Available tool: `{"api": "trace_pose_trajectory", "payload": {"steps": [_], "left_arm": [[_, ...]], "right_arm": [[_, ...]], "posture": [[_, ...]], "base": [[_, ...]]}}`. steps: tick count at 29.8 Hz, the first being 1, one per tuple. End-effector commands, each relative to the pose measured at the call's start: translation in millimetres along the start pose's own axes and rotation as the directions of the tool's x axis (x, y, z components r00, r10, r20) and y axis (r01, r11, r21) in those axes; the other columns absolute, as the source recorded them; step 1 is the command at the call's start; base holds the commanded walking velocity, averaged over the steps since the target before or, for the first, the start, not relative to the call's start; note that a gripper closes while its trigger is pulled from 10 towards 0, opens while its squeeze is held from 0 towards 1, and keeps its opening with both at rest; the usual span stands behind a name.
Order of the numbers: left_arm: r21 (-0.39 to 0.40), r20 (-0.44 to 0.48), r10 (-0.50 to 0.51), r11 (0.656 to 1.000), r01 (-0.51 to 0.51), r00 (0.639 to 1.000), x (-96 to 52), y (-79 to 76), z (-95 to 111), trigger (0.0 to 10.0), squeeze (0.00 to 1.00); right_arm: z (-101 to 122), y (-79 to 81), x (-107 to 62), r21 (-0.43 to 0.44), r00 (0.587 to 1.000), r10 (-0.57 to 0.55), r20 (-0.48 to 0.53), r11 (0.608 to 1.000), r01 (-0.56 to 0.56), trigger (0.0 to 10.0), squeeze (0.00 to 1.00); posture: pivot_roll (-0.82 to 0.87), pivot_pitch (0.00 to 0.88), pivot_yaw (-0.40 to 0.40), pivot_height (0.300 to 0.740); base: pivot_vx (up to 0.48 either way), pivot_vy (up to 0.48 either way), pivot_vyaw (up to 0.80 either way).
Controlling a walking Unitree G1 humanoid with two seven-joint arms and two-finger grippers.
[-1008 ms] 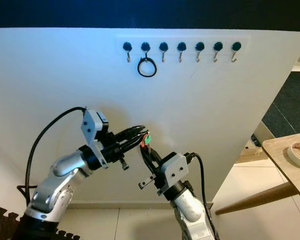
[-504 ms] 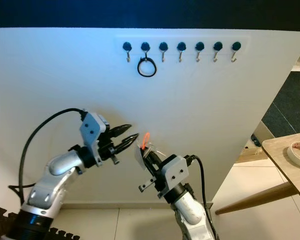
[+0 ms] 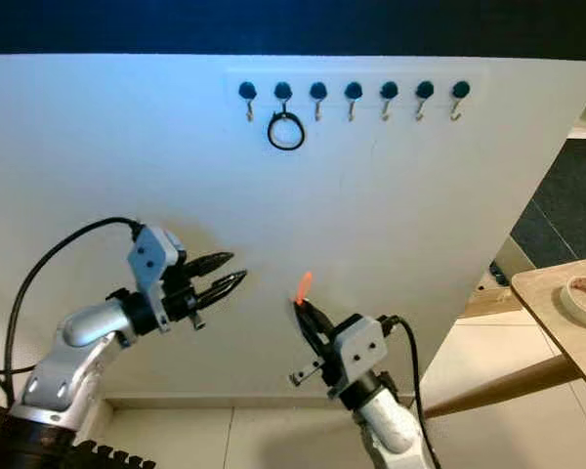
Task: Hang keys on a hook
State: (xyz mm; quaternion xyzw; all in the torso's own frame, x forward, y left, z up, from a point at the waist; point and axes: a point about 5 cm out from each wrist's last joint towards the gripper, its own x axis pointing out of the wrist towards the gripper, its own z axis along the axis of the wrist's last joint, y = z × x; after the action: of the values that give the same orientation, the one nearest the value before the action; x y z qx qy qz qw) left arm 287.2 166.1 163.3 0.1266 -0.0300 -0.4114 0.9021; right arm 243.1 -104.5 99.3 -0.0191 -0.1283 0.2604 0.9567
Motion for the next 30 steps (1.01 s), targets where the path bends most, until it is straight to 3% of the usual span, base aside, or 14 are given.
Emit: {"api": "trace_pose_trajectory", "payload": {"steps": [1,3,8,11,12,14,19,24,25,26,28,30], "left_arm": [[0.015,-0.075,-0.023,1.0,0.024,0.997,-4.5,-1.6,-10.1,10.0,0.0],[0.029,-0.128,-0.033,0.999,0.037,0.991,-5.4,-5.3,-19.3,10.0,0.0],[0.003,-0.13,-0.07,0.997,0.071,0.989,-0.8,-19.9,-26.6,10.0,0.0],[-0.037,-0.077,-0.086,0.996,0.083,0.993,5.6,-30.5,-24.3,10.0,0.0],[-0.069,-0.007,-0.084,0.994,0.083,0.996,12.1,-38.5,-19.1,10.0,0.0],[-0.074,0.007,-0.082,0.994,0.082,0.997,13.3,-39.9,-17.9,10.0,0.0],[-0.141,0.217,0.019,0.99,0.012,0.976,32.9,-49.4,9.5,10.0,0.0],[-0.126,0.286,0.169,0.982,-0.138,0.943,41.1,-45.2,19.2,10.0,0.0],[-0.126,0.286,0.169,0.982,-0.138,0.943,41.1,-45.2,19.2,10.0,0.0],[-0.146,0.312,0.195,0.977,-0.155,0.93,43.0,-48.4,23.3,10.0,0.0],[-0.148,0.327,0.193,0.977,-0.151,0.925,44.4,-52.9,26.3,10.0,0.0],[-0.123,0.336,0.171,0.983,-0.137,0.926,46.2,-58.0,28.6,10.0,0.0]], "right_arm": [[-12.0,-7.2,-4.0,0.017,0.995,-0.053,-0.087,0.998,0.055,0.0,0.0],[-19.8,-14.4,-3.2,0.023,0.984,-0.105,-0.143,0.994,0.109,0.0,0.0],[-11.1,-21.3,9.7,0.017,0.987,-0.13,-0.097,0.991,0.132,0.0,0.0],[-0.9,-25.7,23.4,-0.027,0.988,-0.14,-0.059,0.99,0.139,0.0,0.0],[8.8,-31.8,35.9,-0.074,0.986,-0.165,-0.034,0.984,0.163,0.0,0.0],[10.6,-33.1,38.2,-0.083,0.985,-0.172,-0.03,0.982,0.169,0.0,0.0],[33.2,-51.4,62.6,-0.194,0.969,-0.248,0.018,0.949,0.247,0.0,0.0],[50.6,-66.4,70.0,-0.295,0.942,-0.325,0.084,0.895,0.335,0.0,0.0],[50.6,-66.4,70.0,-0.295,0.942,-0.325,0.084,0.895,0.335,0.0,0.0],[60.6,-72.7,70.8,-0.318,0.919,-0.369,0.142,0.862,0.395,0.0,0.0],[68.4,-74.3,71.4,-0.315,0.902,-0.388,0.191,0.846,0.431,0.0,0.0],[75.5,-72.1,71.3,-0.29,0.891,-0.382,0.248,0.848,0.444,0.0,0.0]], "posture": [[0.04,0.08,0.017,0.74],[0.04,0.08,0.018,0.74],[0.04,0.079,0.019,0.74],[0.04,0.08,0.017,0.74],[0.04,0.081,0.015,0.74],[0.04,0.081,0.015,0.74],[0.04,0.084,0.012,0.74],[0.04,0.086,0.009,0.74],[0.04,0.086,0.009,0.74],[0.03,0.089,0.009,0.74],[0.03,0.089,0.008,0.74],[0.03,0.09,0.007,0.74]], "base": [[0.0,0.0,0.0],[0.0,0.0,0.0],[0.0,0.0,0.0],[0.0,0.0,0.0],[0.0,0.0,0.0],[0.0,0.0,0.0],[0.0,0.0,0.0],[0.0,0.0,0.0],[0.0,0.0,0.0],[0.0,0.0,0.0],[0.0,0.0,0.0],[0.0,0.0,0.0]]}}
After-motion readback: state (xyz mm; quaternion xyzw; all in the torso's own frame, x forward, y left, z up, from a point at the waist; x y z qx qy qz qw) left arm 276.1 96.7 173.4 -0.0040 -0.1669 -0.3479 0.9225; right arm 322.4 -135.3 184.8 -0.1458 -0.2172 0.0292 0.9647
